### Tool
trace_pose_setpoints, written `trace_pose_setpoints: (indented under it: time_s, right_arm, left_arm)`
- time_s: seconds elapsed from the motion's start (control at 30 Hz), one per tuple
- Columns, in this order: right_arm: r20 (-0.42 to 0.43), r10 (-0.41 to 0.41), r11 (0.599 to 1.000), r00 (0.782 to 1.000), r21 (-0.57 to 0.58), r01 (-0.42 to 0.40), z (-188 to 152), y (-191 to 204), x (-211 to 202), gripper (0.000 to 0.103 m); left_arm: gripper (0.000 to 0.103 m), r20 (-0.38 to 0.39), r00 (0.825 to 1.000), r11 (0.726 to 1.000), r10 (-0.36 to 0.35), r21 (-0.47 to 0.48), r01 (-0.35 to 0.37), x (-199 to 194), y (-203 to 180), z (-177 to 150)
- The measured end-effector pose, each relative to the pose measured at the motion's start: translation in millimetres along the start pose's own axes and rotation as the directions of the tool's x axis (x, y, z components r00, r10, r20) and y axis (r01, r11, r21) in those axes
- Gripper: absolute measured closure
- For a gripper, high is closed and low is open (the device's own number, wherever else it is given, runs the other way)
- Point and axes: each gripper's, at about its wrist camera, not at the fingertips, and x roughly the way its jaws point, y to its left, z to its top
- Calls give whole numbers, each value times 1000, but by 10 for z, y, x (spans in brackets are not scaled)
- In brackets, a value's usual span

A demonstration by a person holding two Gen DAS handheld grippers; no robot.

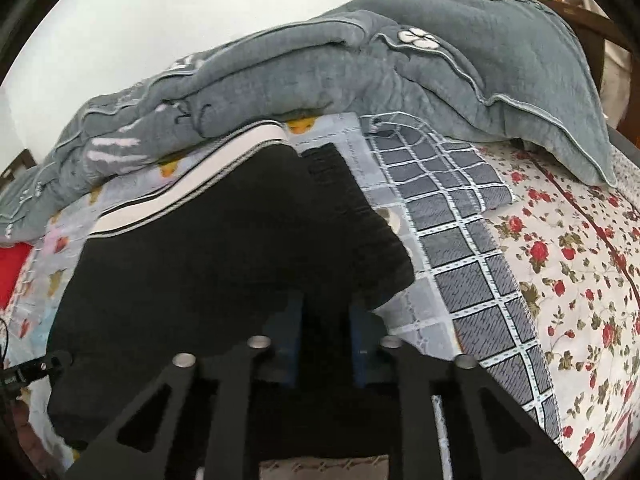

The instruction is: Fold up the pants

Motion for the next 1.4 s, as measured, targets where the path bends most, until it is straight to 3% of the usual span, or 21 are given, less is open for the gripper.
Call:
trace_pose_setpoints:
  time_s: [0.1,0.23,0.43,0.5,0.6,0.7,0.8,0.87,0.93,1.1,1.13,1.17,1.23,1.3,1.33,1.4]
  right_arm:
    - [-4,32,999,999,-7,-32,-58,149,-84,88]
    - [-4,140,990,990,-14,-140,-182,431,-265,89]
    - [-29,317,947,948,-46,-318,-488,1032,-397,89]
    - [-27,314,945,949,-89,-315,-578,1202,-378,89]
    - [-23,227,963,974,-141,-228,-616,1246,-286,89]
    - [-68,226,965,972,-119,-233,-569,1104,-240,87]
    - [-46,231,963,972,-131,-235,-446,1067,-392,85]
    - [1,227,960,974,-167,-223,-370,1114,-457,74]
    - [11,236,956,972,-184,-230,-259,1185,-361,69]
    - [-44,175,975,984,-131,-180,-81,1240,163,69]
    - [-47,178,976,983,-116,-182,-82,1233,230,72]
    - [-33,181,976,983,-114,-184,-87,1237,253,83]
    - [-33,208,967,978,-147,-211,-83,1269,215,93]
    - [25,255,959,967,-132,-249,-9,1158,14,94]
    - [63,303,951,951,-79,-298,49,999,-113,94]
    - [98,296,955,950,-21,-296,85,801,-195,94]
  left_arm:
    - [89,13,1000,1000,6,-20,-5,-154,156,23]
    - [90,40,998,999,38,-30,-37,-520,440,-56]
    - [94,85,978,981,190,-51,-186,-1071,915,-217]
    - [94,52,978,977,204,-76,-200,-1050,1029,-247]
    - [94,25,978,976,207,-70,-205,-915,1010,-332]
    - [87,41,966,967,253,-25,-253,-875,922,-409]
    - [62,56,951,952,305,-36,-304,-912,982,-444]
    - [47,47,955,955,291,-80,-287,-947,1090,-431]
    - [46,41,964,960,264,-102,-259,-983,1157,-440]
    - [46,38,961,958,274,-98,-269,-1070,1200,-524]
    - [46,36,960,957,277,-96,-273,-1074,1206,-530]
    - [46,35,960,957,277,-96,-273,-1071,1207,-526]
    - [46,42,961,959,272,-91,-268,-1070,1192,-498]
    - [46,64,958,959,279,-66,-275,-1102,1132,-462]
    - [46,74,957,959,282,-53,-278,-1123,1102,-449]
    - [46,95,956,961,276,-25,-275,-1159,1033,-412]
